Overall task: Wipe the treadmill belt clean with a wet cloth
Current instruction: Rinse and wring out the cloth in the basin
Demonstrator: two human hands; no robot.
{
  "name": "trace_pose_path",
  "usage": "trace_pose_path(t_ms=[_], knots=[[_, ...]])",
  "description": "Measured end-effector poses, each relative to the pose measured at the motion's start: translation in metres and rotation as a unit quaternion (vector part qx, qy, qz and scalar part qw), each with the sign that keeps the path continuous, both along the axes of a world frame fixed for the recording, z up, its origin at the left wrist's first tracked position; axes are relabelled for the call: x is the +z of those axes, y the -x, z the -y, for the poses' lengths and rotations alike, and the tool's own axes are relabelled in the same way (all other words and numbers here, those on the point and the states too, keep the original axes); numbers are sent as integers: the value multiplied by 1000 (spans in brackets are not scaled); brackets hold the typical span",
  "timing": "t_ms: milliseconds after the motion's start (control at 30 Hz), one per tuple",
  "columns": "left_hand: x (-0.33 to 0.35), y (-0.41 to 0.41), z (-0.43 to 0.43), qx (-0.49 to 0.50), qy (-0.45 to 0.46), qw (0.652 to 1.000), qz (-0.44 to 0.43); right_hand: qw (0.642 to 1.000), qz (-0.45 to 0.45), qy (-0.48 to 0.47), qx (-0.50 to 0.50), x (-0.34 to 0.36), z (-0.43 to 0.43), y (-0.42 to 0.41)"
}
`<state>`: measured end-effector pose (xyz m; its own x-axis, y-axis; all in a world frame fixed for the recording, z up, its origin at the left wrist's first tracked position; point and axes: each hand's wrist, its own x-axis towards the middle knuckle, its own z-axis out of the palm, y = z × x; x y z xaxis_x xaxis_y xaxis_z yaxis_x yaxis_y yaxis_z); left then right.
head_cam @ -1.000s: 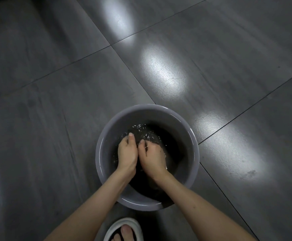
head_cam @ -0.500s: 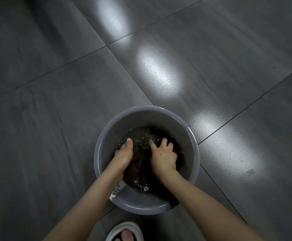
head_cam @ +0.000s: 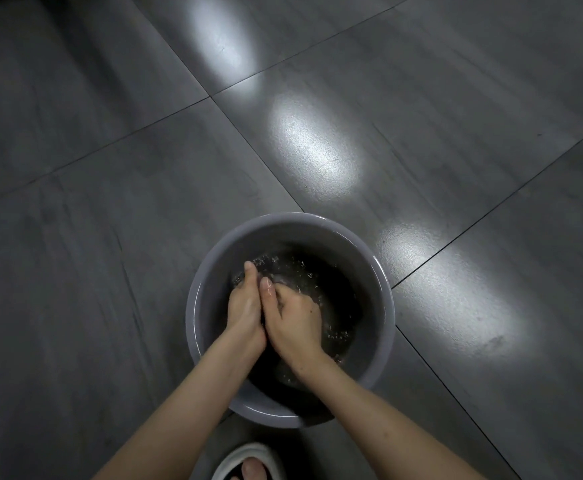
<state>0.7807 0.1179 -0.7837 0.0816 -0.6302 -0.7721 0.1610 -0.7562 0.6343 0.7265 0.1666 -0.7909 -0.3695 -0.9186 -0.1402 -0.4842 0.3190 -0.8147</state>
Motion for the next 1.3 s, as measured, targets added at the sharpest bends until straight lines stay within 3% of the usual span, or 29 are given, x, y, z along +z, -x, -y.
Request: trace_pose_path(t_ms=[233, 333, 400, 533, 600, 700, 800, 867, 967, 1067, 1200, 1300], knots=[[-4, 6, -2, -23, 36, 995, 95, 994, -89, -27, 66, -5, 6, 15], [-11, -2, -3, -107, 77, 983, 131, 982, -180, -53, 12, -14, 9, 32], [-16, -10, -1, -177, 71, 969, 158, 957, -249, -146, -13, -26, 12, 38], [-31, -25, 11, -237, 35, 949, 203, 902, -358, -132, 202, -41, -5, 32], [-17, -21, 14, -230, -1, 957, 177, 891, -379, -159, 193, -41, -7, 36], [6, -11, 11, -196, -94, 971, 103, 915, -257, -278, 137, -32, 0, 39], [5, -8, 10, -188, -138, 972, 33, 978, 59, -183, 80, -15, 5, 32], [4, -11, 16, -162, -136, 977, -15, 968, 205, -102, 100, 1, 3, 32], [4, -10, 21, -90, -136, 983, -83, 948, 249, -81, 180, 11, 0, 35], [3, -6, 19, -54, -105, 990, -73, 953, 284, -20, 98, 12, 0, 48], [12, 3, 16, -10, -16, 1000, -1, 881, 453, -48, -126, 12, -4, 48], [16, 8, 11, -13, 62, 998, 0, 779, 596, -68, -182, 13, -1, 40]])
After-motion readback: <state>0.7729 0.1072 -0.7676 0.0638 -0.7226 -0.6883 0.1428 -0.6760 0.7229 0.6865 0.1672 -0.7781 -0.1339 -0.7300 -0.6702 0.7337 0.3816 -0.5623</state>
